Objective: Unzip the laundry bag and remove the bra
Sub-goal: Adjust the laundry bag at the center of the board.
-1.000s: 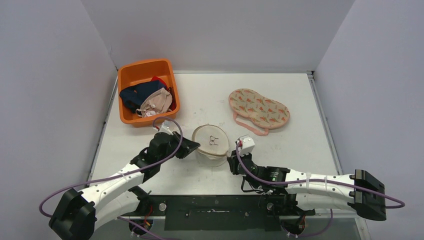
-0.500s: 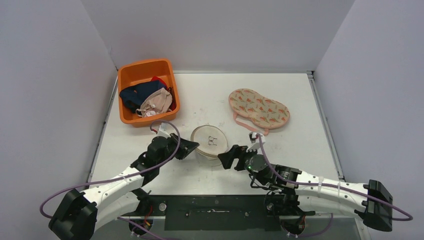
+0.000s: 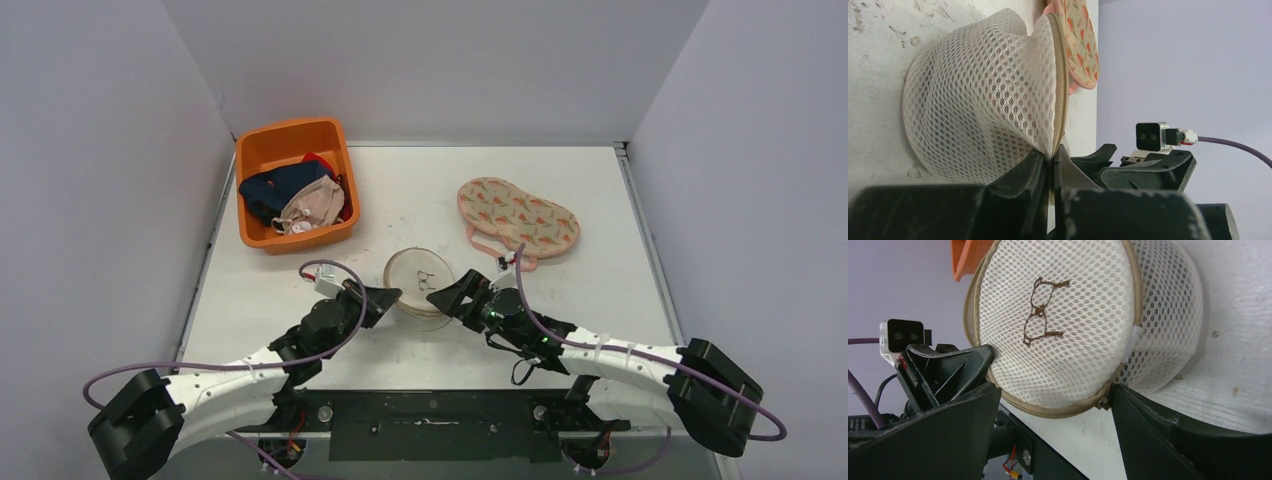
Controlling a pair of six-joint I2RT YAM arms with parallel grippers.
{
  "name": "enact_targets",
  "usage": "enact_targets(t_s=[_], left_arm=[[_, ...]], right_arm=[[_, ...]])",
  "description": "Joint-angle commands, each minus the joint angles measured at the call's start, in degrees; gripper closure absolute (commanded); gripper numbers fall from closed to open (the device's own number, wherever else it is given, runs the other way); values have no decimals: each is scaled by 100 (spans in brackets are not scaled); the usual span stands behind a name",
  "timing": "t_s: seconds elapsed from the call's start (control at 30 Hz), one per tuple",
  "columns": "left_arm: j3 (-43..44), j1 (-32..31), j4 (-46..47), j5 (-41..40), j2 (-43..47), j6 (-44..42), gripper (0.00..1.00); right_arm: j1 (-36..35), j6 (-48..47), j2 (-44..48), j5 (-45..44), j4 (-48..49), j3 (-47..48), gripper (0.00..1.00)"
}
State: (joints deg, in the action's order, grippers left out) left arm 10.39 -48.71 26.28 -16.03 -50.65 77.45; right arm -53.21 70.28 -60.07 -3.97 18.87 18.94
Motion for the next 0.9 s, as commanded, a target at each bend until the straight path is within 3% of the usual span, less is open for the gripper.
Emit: enact_targets(t_s=[0.0, 0.27, 0.5, 0.63, 0.77, 0.87], left_arm=[[-91, -226, 996, -788, -276, -116, 100], [-121, -448, 1119, -1016, -420, -125, 100], [-231, -615, 770, -1505, 24, -117, 100], [-310, -653, 550, -1775, 372, -99, 100], [-321, -686, 717, -1738, 230, -85, 100], [-300, -743, 825, -1700, 96, -103, 100]], right_arm=[[56, 502, -404, 353, 819, 282, 21], [113, 522, -658, 255, 1001, 250, 30], [181, 662, -733, 170, 847, 148, 20], [212, 722, -687, 145, 973, 41, 20], [229, 749, -1131, 350, 1459, 161, 27], [232, 746, -1375, 353, 1811, 203, 38]])
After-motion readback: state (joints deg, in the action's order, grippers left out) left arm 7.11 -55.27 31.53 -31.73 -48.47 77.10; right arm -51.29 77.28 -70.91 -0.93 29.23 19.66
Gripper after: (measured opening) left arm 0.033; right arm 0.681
